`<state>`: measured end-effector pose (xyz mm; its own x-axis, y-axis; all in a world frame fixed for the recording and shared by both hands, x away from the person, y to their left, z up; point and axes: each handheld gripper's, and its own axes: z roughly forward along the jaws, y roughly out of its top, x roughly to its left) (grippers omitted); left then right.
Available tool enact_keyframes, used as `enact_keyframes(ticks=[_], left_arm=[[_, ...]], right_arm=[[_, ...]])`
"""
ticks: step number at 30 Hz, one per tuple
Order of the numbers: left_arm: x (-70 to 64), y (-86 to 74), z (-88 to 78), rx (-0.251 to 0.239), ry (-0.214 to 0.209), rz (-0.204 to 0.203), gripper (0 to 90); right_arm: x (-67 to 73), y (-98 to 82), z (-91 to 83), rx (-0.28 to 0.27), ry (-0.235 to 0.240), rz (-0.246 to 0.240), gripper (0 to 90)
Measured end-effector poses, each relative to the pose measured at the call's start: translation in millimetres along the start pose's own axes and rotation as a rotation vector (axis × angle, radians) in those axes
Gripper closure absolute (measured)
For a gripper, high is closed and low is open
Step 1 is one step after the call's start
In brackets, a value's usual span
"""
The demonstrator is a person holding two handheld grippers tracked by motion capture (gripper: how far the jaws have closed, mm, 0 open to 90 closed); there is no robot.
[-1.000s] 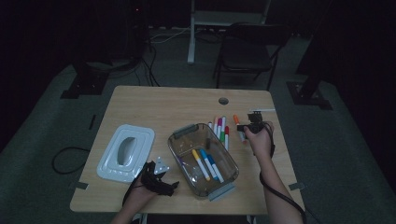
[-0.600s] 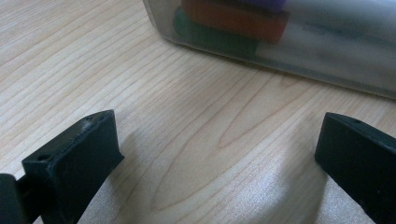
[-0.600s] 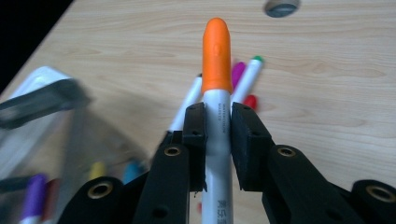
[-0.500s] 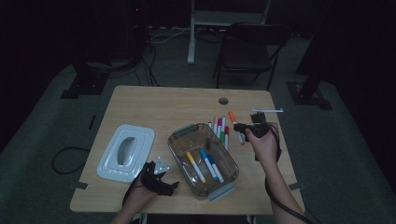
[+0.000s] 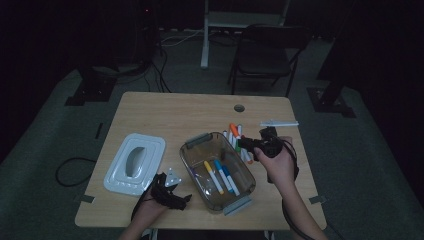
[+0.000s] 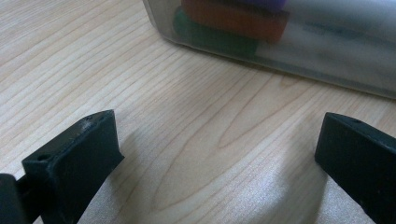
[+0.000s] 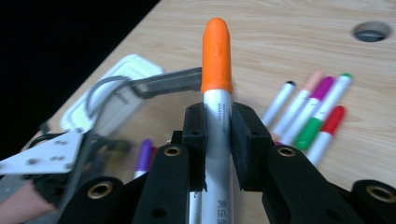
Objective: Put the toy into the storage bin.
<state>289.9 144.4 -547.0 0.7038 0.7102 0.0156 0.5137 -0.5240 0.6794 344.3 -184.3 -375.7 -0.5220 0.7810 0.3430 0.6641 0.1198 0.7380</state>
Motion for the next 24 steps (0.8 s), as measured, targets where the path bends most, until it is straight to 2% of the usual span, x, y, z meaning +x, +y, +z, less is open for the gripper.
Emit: enact_keyframes(ticks=[9, 15, 24], left_arm=[[0.0, 0.0, 0.0, 0.0, 0.001, 0.001, 0.5], [0.0, 0.0, 0.0, 0.0, 0.001, 0.001, 0.5], [-0.2, -0.1, 0.2, -0.002, 0.0, -0.003, 0.5]], right_arm=[[35.5, -7.1, 8.3, 0.06, 0.075, -0.067, 76.7], [51.3, -14.5, 22.0, 0.104, 0.119, -0.085, 76.6], [67.2, -22.8, 49.3, 0.185, 0.147, -0.099, 76.6]])
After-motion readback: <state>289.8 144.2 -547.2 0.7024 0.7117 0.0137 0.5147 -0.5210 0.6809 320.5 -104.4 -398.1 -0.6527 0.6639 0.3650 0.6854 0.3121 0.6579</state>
